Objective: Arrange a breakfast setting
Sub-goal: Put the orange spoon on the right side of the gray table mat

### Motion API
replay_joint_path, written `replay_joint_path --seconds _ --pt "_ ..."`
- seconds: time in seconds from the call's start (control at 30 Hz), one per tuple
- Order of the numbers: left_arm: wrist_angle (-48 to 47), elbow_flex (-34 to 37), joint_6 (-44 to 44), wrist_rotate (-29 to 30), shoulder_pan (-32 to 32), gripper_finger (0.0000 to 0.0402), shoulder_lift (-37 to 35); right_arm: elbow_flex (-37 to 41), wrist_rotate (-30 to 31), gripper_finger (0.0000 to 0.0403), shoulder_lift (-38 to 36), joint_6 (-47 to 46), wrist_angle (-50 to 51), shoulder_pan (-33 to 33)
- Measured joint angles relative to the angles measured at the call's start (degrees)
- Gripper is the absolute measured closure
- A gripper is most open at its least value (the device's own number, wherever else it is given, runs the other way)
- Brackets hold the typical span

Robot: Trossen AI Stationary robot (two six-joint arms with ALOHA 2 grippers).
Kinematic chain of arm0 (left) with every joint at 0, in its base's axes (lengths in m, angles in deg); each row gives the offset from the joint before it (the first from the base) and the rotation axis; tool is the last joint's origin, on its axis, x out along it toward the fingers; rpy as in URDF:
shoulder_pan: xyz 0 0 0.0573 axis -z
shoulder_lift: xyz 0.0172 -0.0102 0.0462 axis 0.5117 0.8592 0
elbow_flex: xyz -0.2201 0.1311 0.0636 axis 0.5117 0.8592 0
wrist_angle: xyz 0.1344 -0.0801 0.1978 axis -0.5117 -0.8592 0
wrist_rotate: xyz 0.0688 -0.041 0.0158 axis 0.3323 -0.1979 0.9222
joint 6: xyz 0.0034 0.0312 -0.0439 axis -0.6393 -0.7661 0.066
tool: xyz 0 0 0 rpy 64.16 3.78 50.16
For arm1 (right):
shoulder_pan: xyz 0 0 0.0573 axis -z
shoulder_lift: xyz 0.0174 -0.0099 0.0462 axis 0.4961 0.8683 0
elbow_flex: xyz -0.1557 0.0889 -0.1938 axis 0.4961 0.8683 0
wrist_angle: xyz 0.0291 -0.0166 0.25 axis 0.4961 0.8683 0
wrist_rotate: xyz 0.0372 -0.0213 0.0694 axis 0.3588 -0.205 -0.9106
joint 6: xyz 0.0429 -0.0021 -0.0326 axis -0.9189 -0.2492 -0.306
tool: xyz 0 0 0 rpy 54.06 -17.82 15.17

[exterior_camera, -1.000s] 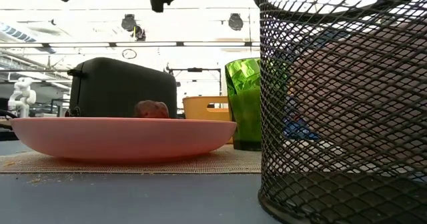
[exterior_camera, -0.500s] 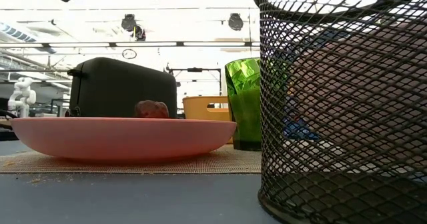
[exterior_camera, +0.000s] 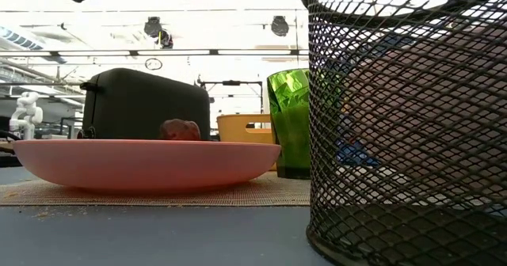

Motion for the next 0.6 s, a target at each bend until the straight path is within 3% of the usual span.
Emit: replay_joint_path --seconds 0.6 --pt "1.5 0.0 2.8 0.0 -2.0 0.0136 0.0 0.0 -0.1 0.0395 0.0 -0.3 4.7 0.0"
